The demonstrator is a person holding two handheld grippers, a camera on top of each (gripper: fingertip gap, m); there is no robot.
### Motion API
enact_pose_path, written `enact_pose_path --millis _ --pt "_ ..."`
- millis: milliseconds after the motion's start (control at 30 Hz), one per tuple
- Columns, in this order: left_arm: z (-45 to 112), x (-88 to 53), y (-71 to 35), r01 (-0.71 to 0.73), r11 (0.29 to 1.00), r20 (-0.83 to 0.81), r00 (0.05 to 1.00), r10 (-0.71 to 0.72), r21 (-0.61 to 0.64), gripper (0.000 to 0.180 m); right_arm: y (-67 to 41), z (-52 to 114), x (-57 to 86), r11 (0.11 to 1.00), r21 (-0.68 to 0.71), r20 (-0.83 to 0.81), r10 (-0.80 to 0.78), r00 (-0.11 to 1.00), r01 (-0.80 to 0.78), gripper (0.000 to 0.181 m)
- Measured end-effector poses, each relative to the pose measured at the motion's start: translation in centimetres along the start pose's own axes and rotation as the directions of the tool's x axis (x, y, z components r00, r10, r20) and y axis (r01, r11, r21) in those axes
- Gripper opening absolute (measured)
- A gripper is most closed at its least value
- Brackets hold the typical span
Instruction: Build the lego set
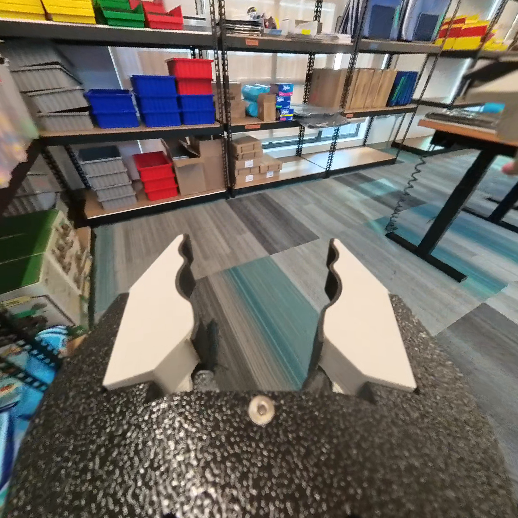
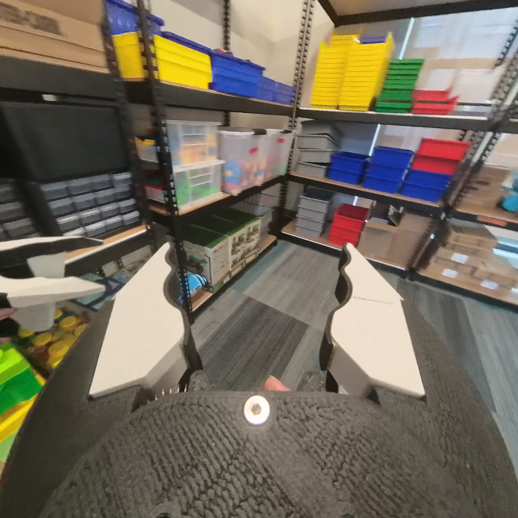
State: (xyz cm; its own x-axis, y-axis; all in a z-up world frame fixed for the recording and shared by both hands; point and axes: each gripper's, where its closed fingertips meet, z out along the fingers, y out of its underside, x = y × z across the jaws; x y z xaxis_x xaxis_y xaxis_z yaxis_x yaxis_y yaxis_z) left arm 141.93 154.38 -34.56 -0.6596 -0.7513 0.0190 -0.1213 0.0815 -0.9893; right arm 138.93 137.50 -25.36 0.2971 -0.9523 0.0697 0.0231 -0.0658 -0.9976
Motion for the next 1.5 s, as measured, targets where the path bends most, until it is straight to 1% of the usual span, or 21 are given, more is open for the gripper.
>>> enact_pose_path --millis 100,300,500,567,633,733,800,867,933,1000,1100,1233,1433,1500 --pt "4.2 -0.2 -0.4 0.042 0.999 -0.036 0.998 -0.043 -0.007 0.091 1.0 0.2 3.1 1.0 -0.029 -0.055 0.008 0.998 -0.009 0.113" --pt "13.1 -2.9 1.3 0.007 0.998 -0.055 0.998 -0.01 -0.063 0.087 3.6 2.7 9.5 0.998 -0.057 -0.173 0.004 0.985 -0.014 0.113" --pt "25.3 -8.4 -1.0 -0.026 1.0 -0.057 0.998 0.026 -0.007 0.086 3.9 10.1 18.7 1.0 -0.03 -0.271 -0.015 0.962 0.007 0.113" --pt "29.7 -10.8 -2.1 -0.022 1.0 -0.047 0.999 0.021 -0.018 0.086 3.3 13.8 22.1 1.0 -0.016 -0.309 -0.003 0.951 -0.003 0.112" --pt "33.7 -12.9 -4.4 0.004 1.0 -0.051 0.999 -0.004 0.01 0.086 1.8 18.4 24.7 0.999 0.012 -0.292 0.039 0.956 -0.037 0.111" --pt "39.3 -15.3 -7.6 0.004 0.999 -0.055 0.998 -0.001 0.046 0.086 -0.6 24.4 28.1 0.999 0.027 -0.246 0.035 0.969 -0.029 0.112" --pt "42.9 -16.0 -8.7 -0.002 0.998 -0.082 0.997 0.007 0.06 0.085 -1.9 27.2 30.8 0.998 0.056 -0.26 0.024 0.965 -0.01 0.111" --pt "46.7 -16.1 -8.8 -0.011 0.999 -0.12 0.993 0.016 0.041 0.085 -2.3 29.2 33.4 0.995 0.096 -0.285 0.045 0.957 -0.018 0.111" --pt "50.1 -15.9 -9.1 -0.013 1.0 -0.152 0.988 0.017 0.023 0.086 -1.5 30.9 36.0 0.995 0.089 -0.311 0.06 0.948 -0.034 0.11" --pt "53.4 -15.8 -10.5 -0.013 0.999 -0.17 0.985 0.022 0.053 0.085 -0.5 32.3 38.6 0.998 0.059 -0.341 0.043 0.939 -0.025 0.11" --pt "59.0 -16.4 -12.1 -0.001 0.996 -0.164 0.986 0.016 0.091 0.084 0.9 34.4 43.5 0.999 0.042 -0.396 -0.001 0.918 0.019 0.106" --pt "67.8 -17.6 -12.7 0.035 0.994 -0.146 0.989 -0.02 0.102 0.083 2.3 38.2 51.4 0.997 0.064 -0.436 -0.001 0.9 0.032 0.106" --pt "82.3 -19.5 -15.1 -0.01 0.996 -0.08 0.997 0.017 0.092 0.083 1.6 46.7 65.0 0.993 0.099 -0.439 -0.014 0.898 0.064 0.106" --pt "87.2 -19.7 -17.2 -0.012 0.994 -0.072 0.997 0.02 0.112 0.082 0.0 49.3 69.8 0.989 0.115 -0.438 -0.035 0.898 0.095 0.106"
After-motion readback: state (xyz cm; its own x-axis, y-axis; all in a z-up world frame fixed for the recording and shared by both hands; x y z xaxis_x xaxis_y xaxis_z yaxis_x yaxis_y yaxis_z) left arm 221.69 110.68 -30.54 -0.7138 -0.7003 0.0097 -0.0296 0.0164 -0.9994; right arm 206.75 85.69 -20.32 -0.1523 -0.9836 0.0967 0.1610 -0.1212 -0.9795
